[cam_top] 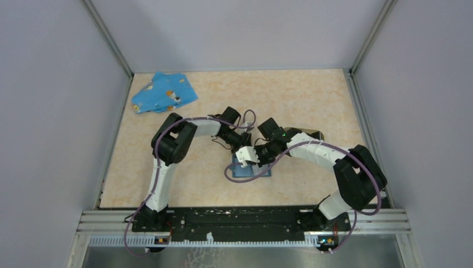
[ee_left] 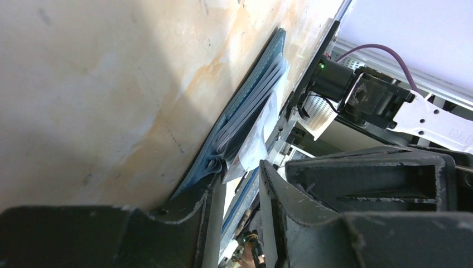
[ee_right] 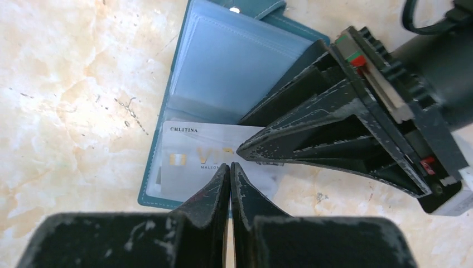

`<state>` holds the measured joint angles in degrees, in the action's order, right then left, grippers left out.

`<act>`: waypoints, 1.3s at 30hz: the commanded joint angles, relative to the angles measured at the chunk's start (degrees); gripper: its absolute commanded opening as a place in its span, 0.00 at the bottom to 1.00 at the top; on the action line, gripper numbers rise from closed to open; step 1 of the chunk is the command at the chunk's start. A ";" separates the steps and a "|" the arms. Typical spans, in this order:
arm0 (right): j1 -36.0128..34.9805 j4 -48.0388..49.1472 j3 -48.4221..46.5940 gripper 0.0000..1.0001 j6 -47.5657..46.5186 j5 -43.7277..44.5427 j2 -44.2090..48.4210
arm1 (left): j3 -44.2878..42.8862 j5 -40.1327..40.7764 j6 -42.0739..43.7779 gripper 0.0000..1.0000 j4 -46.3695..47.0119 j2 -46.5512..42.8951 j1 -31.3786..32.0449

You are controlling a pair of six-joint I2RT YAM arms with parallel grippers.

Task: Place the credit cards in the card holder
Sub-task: Insert the credit card into the card holder.

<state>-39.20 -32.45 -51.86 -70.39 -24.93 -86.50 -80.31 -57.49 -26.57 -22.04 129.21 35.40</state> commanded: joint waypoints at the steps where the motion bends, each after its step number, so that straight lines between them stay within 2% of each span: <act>1: 1.15 1.41 -1.40 0.03 1.87 -8.67 3.52 | 1.66 12.00 1.45 0.38 4.64 2.06 0.86; 4: -0.06 7.34 1.18 0.06 4.74 -10.94 4.18 | 1.52 11.40 1.10 0.39 5.09 1.96 0.82; 10: -7.27 15.82 0.86 0.04 10.09 2.04 -0.93 | 2.73 11.41 -0.28 0.40 7.10 1.84 0.51; 14: -7.68 16.50 0.31 0.02 10.37 6.26 -3.23 | 4.12 12.17 -0.81 0.40 8.30 0.86 0.20; 21: -8.35 16.04 0.56 0.02 9.91 5.43 -3.27 | 7.83 12.76 -2.47 0.44 11.53 -2.48 -1.29; 29: -8.35 16.14 0.68 0.03 11.07 3.70 -3.06 | 9.33 12.60 -2.14 0.40 11.32 -3.86 -1.97; 39: -9.41 19.18 1.20 0.02 12.09 9.03 -4.72 | 8.80 12.47 -2.59 0.40 11.52 -3.83 -2.00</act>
<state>-47.29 -16.71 -49.91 -58.92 -18.94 -90.61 -72.44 -54.48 -31.51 -10.59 124.16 34.35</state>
